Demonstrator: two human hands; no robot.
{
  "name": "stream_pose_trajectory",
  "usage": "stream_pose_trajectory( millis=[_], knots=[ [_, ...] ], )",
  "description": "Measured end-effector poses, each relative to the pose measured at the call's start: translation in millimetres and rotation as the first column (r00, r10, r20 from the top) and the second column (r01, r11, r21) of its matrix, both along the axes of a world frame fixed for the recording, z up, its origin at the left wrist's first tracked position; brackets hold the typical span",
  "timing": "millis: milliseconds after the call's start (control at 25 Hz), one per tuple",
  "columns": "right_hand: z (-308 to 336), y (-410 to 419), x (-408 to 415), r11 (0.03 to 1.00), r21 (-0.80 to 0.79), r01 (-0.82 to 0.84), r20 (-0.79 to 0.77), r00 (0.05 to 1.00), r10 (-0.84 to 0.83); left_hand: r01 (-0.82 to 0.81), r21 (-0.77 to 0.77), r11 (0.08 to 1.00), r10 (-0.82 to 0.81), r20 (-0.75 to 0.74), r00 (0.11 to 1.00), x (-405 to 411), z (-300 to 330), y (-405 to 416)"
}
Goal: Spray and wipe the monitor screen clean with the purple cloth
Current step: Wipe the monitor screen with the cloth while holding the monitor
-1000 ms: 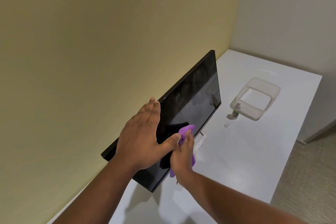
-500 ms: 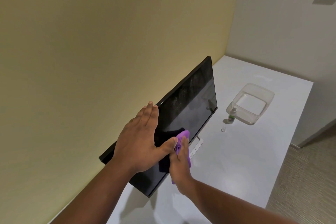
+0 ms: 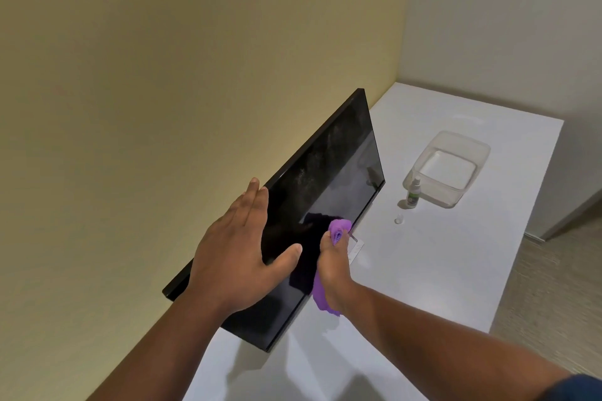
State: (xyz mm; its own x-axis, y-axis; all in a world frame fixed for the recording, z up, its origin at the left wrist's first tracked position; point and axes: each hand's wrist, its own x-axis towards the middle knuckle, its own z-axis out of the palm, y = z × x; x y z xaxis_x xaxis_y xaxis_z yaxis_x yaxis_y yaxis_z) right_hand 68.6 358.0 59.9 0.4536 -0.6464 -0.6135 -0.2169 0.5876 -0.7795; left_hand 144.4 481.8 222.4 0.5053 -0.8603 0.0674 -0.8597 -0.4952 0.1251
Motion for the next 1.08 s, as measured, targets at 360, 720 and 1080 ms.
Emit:
stream_pose_trajectory(
  millis=[360, 720, 1080],
  knots=[
    [-28.8, 33.3, -19.6, 0.918, -0.303, -0.254, -0.064, 0.967, 0.247, 0.002, 0.001, 1.0, -0.002, -0.019, 1.0, 15.3, 10.9, -16.8],
    [-18.3, 28.1, -4.3, 0.818, -0.528, -0.228, -0.001, 0.963, 0.268, 0.077, 0.112, 0.991, -0.092, 0.141, 0.986, 12.7, -4.0, -19.6],
    [-44.1, -15.1, -1.5, 0.903, -0.365, -0.227, -0.166, 0.97, 0.177, 0.069, 0.105, 0.992, -0.083, 0.139, 0.987, 7.0, -4.8, -19.9]
  ],
)
